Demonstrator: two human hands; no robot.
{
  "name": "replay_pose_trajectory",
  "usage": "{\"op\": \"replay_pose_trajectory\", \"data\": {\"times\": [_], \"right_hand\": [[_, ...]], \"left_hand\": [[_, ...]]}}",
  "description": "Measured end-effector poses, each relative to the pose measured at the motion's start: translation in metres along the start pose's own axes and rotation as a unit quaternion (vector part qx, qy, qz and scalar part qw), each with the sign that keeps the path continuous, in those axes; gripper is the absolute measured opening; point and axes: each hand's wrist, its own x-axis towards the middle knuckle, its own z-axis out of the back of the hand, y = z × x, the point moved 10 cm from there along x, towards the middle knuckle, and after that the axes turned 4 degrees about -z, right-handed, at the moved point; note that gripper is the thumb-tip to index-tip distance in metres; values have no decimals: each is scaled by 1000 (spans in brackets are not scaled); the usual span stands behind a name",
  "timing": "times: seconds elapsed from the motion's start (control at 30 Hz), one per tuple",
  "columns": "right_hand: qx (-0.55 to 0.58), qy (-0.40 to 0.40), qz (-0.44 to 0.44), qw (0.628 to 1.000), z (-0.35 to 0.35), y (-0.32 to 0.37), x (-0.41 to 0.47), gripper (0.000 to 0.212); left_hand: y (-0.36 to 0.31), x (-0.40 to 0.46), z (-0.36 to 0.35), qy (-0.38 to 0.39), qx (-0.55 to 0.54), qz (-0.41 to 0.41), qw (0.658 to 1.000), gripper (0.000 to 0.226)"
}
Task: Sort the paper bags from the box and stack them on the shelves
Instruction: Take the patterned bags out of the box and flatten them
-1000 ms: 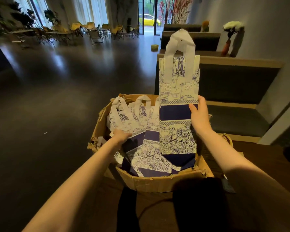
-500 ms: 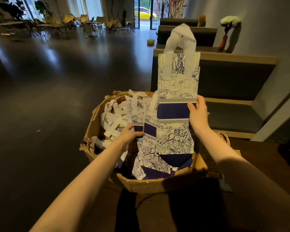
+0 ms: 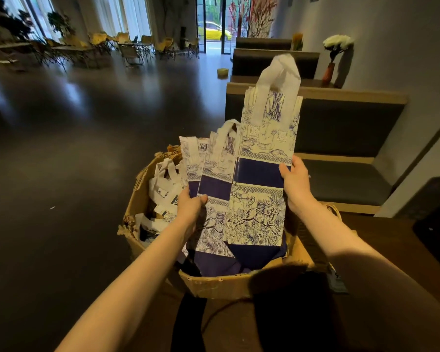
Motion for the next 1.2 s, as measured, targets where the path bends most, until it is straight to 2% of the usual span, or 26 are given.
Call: {"op": "replay_pose_trajectory", "data": {"times": [0.1,0.33,0.53,0.6,0.7,0.83,0.9,1.0,1.1,1.2], "right_hand": [[6,28,-37,999,-21,-11,-2,39],[-16,25,-30,999,-54,-3,-21,44],[49,-9,-7,999,-47,8,-29,47],[82,-19,-1,996,-42,12,-31,49],[84,2,17,996,-42,25,-38,46],[68,51,15,996,-57,27,-42,38],[63,63,11,996,-64,23,-44,37],[84,60,8,995,-67,22,-47,50],[49,70,49,995,-71,35,-51,55],[1,96,83,992,-80,46,-57,55]], "left_hand": [[-20,-5,10,-3,-37,-41,998,41],[-61,-27,2,51,-48,-130,989,23],[-73,-31,-3,69,-15,-157,985,21],[-71,-27,-3,62,5,-145,987,27],[-68,-23,0,46,15,-126,991,25],[-81,-31,-1,35,12,-149,988,28],[-84,-34,-7,56,13,-162,985,30],[-87,-38,-15,102,33,-189,976,15],[-89,-32,-7,65,121,-213,967,28],[-102,-37,-4,39,128,-243,961,55]]}}
